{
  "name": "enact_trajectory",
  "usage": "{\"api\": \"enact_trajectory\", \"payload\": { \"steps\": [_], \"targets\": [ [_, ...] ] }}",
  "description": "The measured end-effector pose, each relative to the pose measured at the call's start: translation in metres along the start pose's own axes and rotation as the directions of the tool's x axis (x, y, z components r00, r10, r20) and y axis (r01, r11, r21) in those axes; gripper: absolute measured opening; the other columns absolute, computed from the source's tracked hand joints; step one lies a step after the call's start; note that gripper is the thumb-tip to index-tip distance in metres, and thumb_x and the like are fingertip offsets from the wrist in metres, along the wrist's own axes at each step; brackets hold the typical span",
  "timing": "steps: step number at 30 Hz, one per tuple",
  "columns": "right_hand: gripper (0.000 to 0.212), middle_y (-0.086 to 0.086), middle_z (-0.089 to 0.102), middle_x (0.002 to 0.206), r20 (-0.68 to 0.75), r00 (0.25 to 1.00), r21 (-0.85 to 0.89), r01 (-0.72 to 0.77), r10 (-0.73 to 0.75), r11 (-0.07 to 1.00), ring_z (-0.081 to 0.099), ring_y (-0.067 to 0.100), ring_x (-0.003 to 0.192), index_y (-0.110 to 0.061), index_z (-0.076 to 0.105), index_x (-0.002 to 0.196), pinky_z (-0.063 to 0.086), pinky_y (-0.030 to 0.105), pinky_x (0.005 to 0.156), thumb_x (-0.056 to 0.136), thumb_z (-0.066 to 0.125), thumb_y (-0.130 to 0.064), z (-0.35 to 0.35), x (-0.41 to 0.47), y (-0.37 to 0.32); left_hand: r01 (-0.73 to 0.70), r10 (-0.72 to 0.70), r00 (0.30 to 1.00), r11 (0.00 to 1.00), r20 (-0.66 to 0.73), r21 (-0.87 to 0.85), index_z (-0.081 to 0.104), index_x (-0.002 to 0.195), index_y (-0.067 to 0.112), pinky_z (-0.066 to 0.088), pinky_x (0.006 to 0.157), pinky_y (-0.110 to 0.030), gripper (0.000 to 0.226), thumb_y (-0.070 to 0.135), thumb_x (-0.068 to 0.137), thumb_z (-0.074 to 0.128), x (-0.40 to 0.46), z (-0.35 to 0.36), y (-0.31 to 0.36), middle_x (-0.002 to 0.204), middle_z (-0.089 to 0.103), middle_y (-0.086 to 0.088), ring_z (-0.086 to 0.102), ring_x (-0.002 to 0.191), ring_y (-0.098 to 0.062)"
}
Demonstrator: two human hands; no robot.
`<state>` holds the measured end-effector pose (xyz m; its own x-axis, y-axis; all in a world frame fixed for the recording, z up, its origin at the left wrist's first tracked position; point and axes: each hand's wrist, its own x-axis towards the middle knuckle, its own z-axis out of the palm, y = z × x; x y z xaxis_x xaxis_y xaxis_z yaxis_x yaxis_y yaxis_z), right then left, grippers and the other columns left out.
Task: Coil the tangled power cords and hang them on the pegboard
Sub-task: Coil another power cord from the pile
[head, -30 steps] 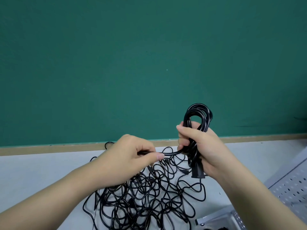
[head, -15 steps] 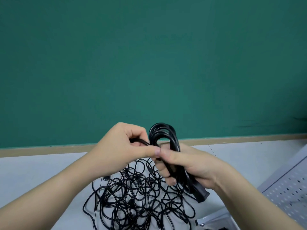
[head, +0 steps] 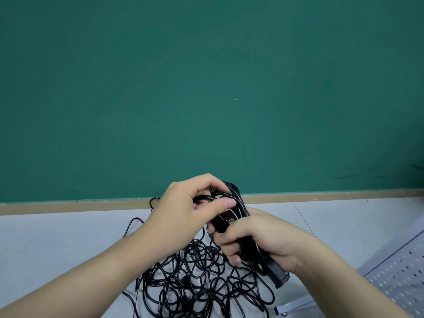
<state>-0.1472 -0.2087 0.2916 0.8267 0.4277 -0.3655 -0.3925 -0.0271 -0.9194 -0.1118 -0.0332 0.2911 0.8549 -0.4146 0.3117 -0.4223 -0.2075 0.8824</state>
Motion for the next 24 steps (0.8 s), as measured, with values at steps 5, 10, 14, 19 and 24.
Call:
{"api": "enact_trajectory", "payload": {
  "steps": [5,10,14,19,24],
  "targets": [
    [0.019,0.001,0.044,0.067,0.023,1.0,0.03,-0.005,0.004,1.0,0.04,0.01,0.054,-0.007,0.056,0.098,0.038,0.022,0.051,0.08,0.061,-0.009,0.002,-0.003,-0.003,0.093,-0.094,0.995,0.994,0.019,0.055,0.049,0.113,0.028,0.034,0.053,-0.015,0.037,0.043,0.088,0.073,0.004,0.001,0.003,0.053,0.058,0.012,0.047,0.046,-0.004],
    [0.014,0.001,0.042,0.068,0.091,0.996,0.003,-0.002,0.002,1.0,0.038,0.011,0.057,-0.008,0.057,0.096,0.038,0.023,0.053,0.086,0.064,-0.013,0.002,-0.011,-0.007,0.109,-0.122,0.976,0.991,0.178,0.08,0.064,0.107,0.034,0.055,0.078,-0.031,0.052,0.078,0.08,0.059,0.007,-0.005,-0.007,0.083,0.076,0.006,0.07,0.076,-0.01],
    [0.012,0.002,0.048,0.067,0.128,0.991,-0.115,-0.011,0.025,0.993,0.044,0.011,0.056,-0.006,0.058,0.094,0.042,0.022,0.052,0.088,0.065,-0.013,0.0,-0.016,-0.006,0.094,-0.087,0.969,0.995,0.232,-0.02,0.068,0.1,0.027,0.055,0.085,-0.032,0.044,0.068,0.086,0.059,0.0,0.001,-0.013,0.095,0.075,0.005,0.07,0.089,-0.014],
    [0.015,0.004,0.055,0.071,0.073,0.996,-0.16,-0.041,0.053,0.986,0.048,0.013,0.055,-0.007,0.064,0.092,0.044,0.023,0.052,0.084,0.07,-0.017,0.002,-0.016,-0.001,0.091,-0.067,0.937,0.994,0.344,-0.052,0.067,0.1,0.029,0.055,0.085,-0.04,0.029,0.055,0.096,0.055,-0.006,0.0,-0.01,0.098,0.074,-0.007,0.069,0.09,-0.031],
    [0.011,0.007,0.059,0.072,0.078,0.996,-0.159,-0.022,0.034,0.987,0.048,0.013,0.052,-0.008,0.064,0.086,0.044,0.025,0.049,0.083,0.071,-0.015,0.001,-0.02,-0.002,0.116,-0.052,0.941,0.978,0.334,-0.174,0.07,0.096,0.026,0.057,0.08,-0.046,0.02,0.042,0.099,0.059,-0.01,0.006,-0.007,0.094,0.075,-0.01,0.068,0.081,-0.035]
  ]
}}
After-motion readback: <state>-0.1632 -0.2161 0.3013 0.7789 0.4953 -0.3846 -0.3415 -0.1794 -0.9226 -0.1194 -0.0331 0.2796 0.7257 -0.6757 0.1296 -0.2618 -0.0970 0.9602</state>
